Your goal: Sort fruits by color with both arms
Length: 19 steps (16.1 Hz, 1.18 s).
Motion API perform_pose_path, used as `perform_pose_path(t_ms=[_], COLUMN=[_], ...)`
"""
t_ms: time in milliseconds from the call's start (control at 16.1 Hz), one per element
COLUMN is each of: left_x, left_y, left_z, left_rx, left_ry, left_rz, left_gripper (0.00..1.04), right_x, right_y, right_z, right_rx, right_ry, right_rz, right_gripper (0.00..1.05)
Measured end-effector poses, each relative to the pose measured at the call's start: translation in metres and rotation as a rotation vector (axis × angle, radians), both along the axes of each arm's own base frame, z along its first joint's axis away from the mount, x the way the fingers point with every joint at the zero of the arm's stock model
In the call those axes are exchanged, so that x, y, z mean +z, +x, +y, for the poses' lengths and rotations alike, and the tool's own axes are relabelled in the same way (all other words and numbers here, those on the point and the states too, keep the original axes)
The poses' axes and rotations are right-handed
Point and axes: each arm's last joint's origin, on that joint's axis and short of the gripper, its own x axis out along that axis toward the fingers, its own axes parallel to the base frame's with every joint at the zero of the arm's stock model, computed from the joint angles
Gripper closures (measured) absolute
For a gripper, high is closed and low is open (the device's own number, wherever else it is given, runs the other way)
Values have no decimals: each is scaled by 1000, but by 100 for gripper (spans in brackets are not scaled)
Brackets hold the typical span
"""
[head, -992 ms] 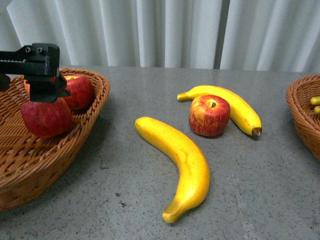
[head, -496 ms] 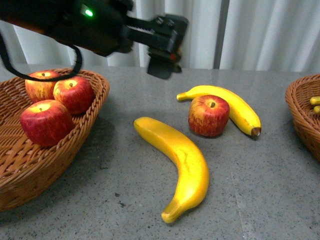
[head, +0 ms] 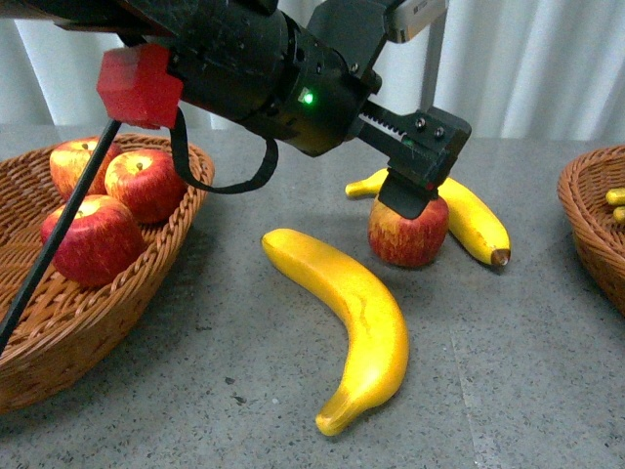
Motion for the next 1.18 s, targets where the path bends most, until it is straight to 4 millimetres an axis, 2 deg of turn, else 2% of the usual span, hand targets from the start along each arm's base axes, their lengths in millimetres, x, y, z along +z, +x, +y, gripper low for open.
perform_pose_path(t_ms=[558, 682, 992, 1054, 1178], left_x=[-15, -45, -63, -64, -63], left_y=[12, 25, 35, 36, 34], left_z=[-11, -21, -27, -28, -31], left_rx=[-37, -44, -59, -60, -66], left_ry=[-5, 27, 30, 29, 24], left_rz=[32, 92, 122, 119, 108], left_gripper=[7, 7, 7, 8, 29], right_x=[0, 0, 0, 0, 0], right_y=[0, 0, 0, 0, 0], right_z=[0, 0, 0, 0, 0], right_rx=[0, 0, 0, 0, 0], right_ry=[0, 0, 0, 0, 0], right_rz=[0, 0, 0, 0, 0], right_gripper=[6, 6, 6, 6, 6])
